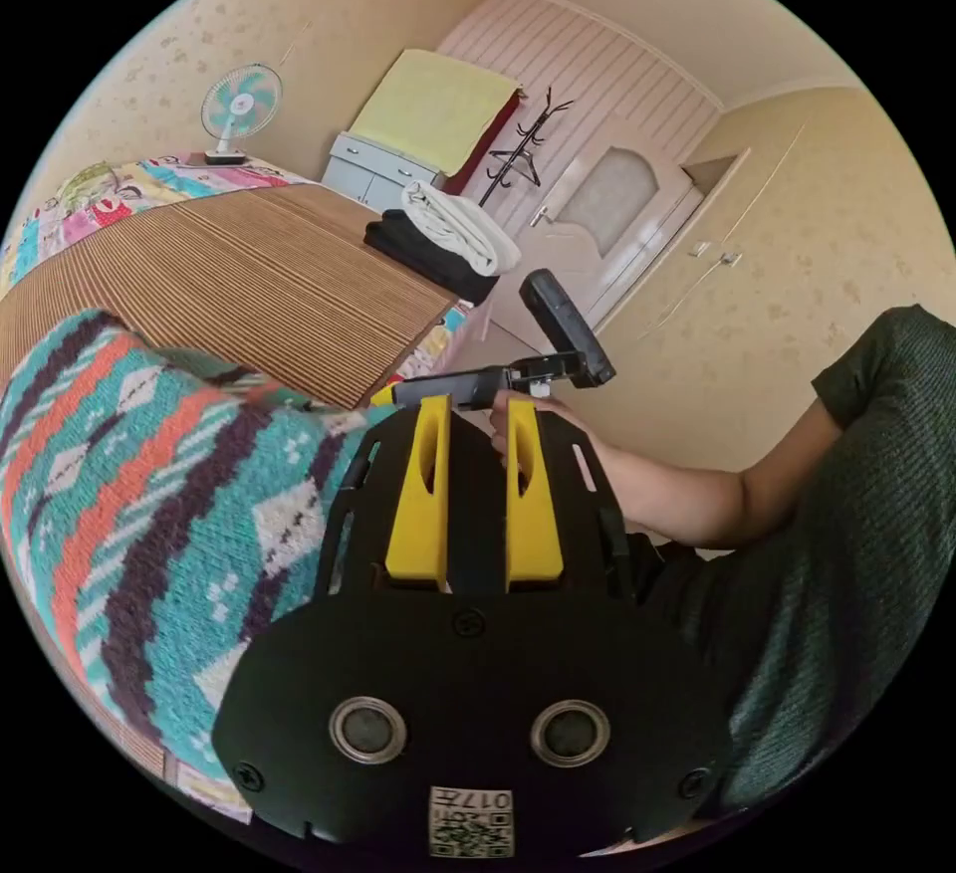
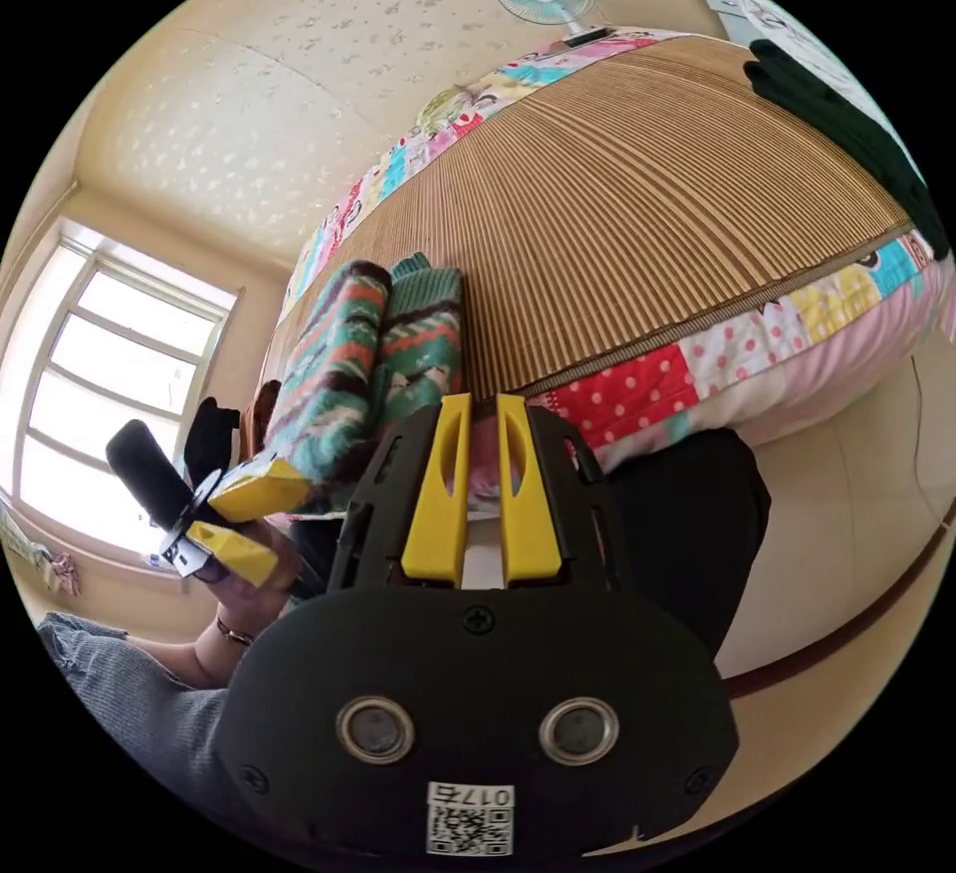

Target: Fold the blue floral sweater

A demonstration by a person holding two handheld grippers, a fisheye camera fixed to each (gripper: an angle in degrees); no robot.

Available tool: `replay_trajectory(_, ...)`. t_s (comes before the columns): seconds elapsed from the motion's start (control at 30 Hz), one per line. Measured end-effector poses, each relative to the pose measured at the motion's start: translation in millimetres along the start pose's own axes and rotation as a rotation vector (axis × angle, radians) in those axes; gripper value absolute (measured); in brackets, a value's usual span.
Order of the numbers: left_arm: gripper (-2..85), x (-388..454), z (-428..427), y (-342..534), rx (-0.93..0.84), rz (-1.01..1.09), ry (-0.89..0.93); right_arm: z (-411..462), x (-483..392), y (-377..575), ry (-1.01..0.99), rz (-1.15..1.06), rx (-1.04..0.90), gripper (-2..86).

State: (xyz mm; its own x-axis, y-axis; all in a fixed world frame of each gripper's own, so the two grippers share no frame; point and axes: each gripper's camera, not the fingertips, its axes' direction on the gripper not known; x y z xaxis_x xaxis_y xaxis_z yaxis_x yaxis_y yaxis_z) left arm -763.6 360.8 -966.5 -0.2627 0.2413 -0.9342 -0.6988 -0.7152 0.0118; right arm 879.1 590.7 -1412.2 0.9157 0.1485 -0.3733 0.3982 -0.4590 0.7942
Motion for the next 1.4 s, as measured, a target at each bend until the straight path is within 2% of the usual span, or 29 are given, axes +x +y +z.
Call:
replay_trajectory(0.1, 10.0, 15.1, -38.5, 24.3, 0.085, -0.062, -0.083, -17.1, 22.5, 2.8, -0.093, 0.017, 0.039, 7.8)
replay_trajectory(0.23, 11.2, 16.4, -120.6, 46.7, 0.242, -0.178, -0.237, -32.4, 14.9, -14.6, -0.335, -0.106, 0.088, 12.2)
replay_trajectory(0.3, 12.1, 5.4, -141.5, 50.9, 0.253, -0.249, -0.301, -32.3, 2.3, -31.5, -0.391, -0.176, 0.059, 13.9)
replay_trajectory(0.4, 13.9, -23.4, -144.7, 54.0, 0.195, -0.348, -0.36, -7.8, -23.0, -73.8, -0.371, -0.29, -0.132, 15.6)
replay_trajectory(0.43, 14.1, -39.3, -131.8, 55.2, 0.131, -0.375, -0.363, 12.1, -33.9, -90.7, -0.341, -0.353, -0.258, 15.5)
replay_trajectory(0.5, 13.9, -74.2, -101.5, 65.1, 0.01, -0.492, -0.334, 47.3, -45.9, -107.4, -0.405, -0.464, -0.448, 13.8)
replay_trajectory(0.57, 14.4, -88.9, -95.3, 75.4, 0.02, -0.557, -0.28, 76.9, -46.8, -120.2, -0.502, -0.466, -0.609, 9.6)
replay_trajectory(0.63, 13.8, -79.1, -114.4, 74.6, 0.069, -0.519, -0.247, 55.9, -54.9, -117.2, -0.465, -0.544, -0.555, 8.2)
replay_trajectory(0.73, 13.6, -66.7, -135.1, 81.3, 0.111, -0.465, -0.258, -10.8, -70.7, -87.0, -0.384, -0.75, -0.333, 7.5)
replay_trajectory(0.8, 13.6, -64.8, -152.3, 92.9, 0.193, -0.453, -0.28, -21.4, -57.1, -71.6, -0.316, -0.724, -0.286, 7.6)
replay_trajectory(0.87, 13.6, -65.8, -176.7, 107.6, 0.338, -0.431, -0.265, 9.4, -10.7, -65.1, -0.166, -0.543, -0.348, 8.0)
replay_trajectory(0.93, 14.7, -84.5, -207.9, 123.1, 0.462, -0.502, -0.258, 11.4, 25.5, -69.2, -0.323, -0.375, -0.33, 8.6)
replay_trajectory(1.0, 17.8, -107.6, -222.8, 126.4, 0.428, -0.605, -0.314, 1.8, 35.1, -74.1, -0.341, -0.344, -0.339, 10.4)
replay_trajectory(1.07, 21.8, -130.8, -232.5, 128.4, 0.381, -0.69, -0.367, -16.6, 28.9, -78.9, -0.174, -0.377, -0.287, 16.7)
replay_trajectory(1.13, 24.5, -159.1, -236.9, 130.5, 0.357, -0.741, -0.33, -27.8, 31.5, -86.6, -0.149, -0.366, -0.234, 20.3)
replay_trajectory(1.2, 26.1, -179.5, -233.7, 131.5, 0.332, -0.776, -0.299, -29.1, 47.9, -99.9, -0.234, -0.305, -0.223, 23.7)
replay_trajectory(1.27, 27.2, -199.0, -225.4, 134.3, 0.291, -0.821, -0.269, -14.7, 79.0, -116.3, -0.41, -0.214, -0.26, 27.0)
replay_trajectory(1.33, 26.6, -216.1, -214.0, 140.7, 0.258, -0.863, -0.223, 4.6, 94.7, -121.5, -0.506, -0.172, -0.341, 27.6)
replay_trajectory(1.4, 24.7, -219.8, -213.5, 144.2, 0.276, -0.859, -0.167, 13.6, 100.7, -120.2, -0.578, -0.166, -0.341, 27.0)
